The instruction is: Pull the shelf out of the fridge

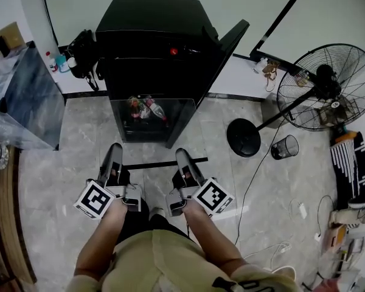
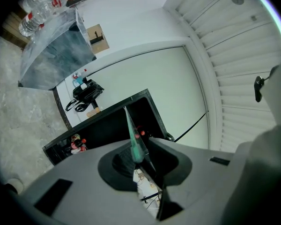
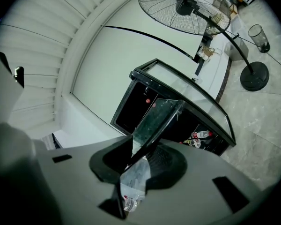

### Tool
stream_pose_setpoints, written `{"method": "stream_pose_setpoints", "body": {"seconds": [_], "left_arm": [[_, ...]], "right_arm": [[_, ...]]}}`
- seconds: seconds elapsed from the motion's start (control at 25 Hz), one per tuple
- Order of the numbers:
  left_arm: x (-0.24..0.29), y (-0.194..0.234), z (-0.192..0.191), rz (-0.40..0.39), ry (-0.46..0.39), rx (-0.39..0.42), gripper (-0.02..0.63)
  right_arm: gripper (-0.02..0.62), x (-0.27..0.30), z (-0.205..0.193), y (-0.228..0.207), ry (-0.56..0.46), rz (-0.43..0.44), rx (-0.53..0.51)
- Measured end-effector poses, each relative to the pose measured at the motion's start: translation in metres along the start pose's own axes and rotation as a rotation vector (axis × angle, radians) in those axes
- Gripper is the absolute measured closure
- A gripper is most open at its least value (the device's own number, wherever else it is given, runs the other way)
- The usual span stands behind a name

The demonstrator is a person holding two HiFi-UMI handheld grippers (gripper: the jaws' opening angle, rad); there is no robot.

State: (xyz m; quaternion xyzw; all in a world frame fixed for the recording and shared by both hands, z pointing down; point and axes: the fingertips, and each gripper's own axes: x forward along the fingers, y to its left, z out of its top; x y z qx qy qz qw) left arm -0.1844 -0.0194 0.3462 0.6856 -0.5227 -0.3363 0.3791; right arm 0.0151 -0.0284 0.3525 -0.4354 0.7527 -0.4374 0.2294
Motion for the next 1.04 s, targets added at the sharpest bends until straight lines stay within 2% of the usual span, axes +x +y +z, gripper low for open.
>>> {"method": "stream_pose_setpoints", "body": {"seconds": [0.28, 0.44, 1.04], "left_arm": [[-0.01, 0.0, 0.002, 0.023, -0.011, -0.009, 0.54], [-0.008, -0.004, 0.001, 0.007, -0.007, 0.007, 0.54], [-0.005, 0.005, -0.009, 0.027, 0.001, 0.021, 0.537]], "right_arm": [[0.499, -0.004, -0.006, 0.002, 0.006, -0.002, 0.019], [0.499, -0.003, -0.002, 0.008, 0.008, 0.023, 0.004], [0.5, -0.005, -0.006, -0.015, 0.032, -0.027, 0.027]]}}
